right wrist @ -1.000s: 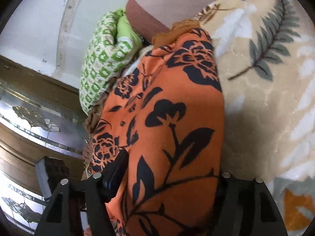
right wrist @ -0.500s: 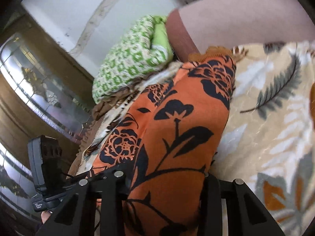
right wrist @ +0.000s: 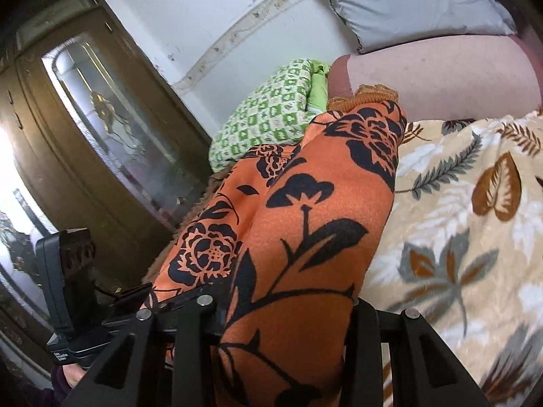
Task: Fold small clothes
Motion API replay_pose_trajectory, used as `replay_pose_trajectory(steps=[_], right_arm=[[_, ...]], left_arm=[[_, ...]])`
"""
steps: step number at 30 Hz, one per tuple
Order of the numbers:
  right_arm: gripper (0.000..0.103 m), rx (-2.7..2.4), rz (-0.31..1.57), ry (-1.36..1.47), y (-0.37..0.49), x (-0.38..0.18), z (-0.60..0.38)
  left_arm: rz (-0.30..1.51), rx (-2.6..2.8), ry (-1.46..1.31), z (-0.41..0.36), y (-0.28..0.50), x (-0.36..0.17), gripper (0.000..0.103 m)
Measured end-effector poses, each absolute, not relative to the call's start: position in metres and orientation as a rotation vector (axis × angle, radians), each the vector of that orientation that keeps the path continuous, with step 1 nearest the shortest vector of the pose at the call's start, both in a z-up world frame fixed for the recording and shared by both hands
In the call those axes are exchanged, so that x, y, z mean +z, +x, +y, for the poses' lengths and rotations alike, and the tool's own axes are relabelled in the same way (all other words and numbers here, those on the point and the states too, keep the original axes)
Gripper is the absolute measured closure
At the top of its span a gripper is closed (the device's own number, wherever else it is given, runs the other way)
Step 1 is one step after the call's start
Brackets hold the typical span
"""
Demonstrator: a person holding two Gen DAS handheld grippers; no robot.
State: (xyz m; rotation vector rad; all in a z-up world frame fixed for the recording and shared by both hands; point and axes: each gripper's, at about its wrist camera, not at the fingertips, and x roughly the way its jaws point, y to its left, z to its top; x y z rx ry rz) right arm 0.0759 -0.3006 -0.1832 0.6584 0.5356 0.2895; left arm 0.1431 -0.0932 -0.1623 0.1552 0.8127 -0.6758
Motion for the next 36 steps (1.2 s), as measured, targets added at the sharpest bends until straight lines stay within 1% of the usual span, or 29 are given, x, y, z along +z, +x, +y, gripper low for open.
replay_pose_trajectory(steps=[9, 15, 26, 36], right_arm=[[0.065, 0.316, 0.486, 0.682, 0.027, -0.175, -0.298], [0.065, 0.313, 0.493, 0.681, 0.013, -0.180, -0.293], [0.065, 0.298, 0.544, 0.702, 0.009, -0.207, -0.292], [0.065, 0.277, 0.598, 0.719, 0.041, -0.244, -0.295]], left_arm=[[0.766, -0.644, 0.234, -0.090, 0.092, -0.143, 0.066], [0.774, -0.638, 0.261, -0.091, 0.071, -0.147, 0.066], [0.844, -0.632, 0.260, -0.092, 0.067, -0.173, 0.066], [0.925, -0.592, 0.238, -0.104, 0.092, -0.212, 0.066]])
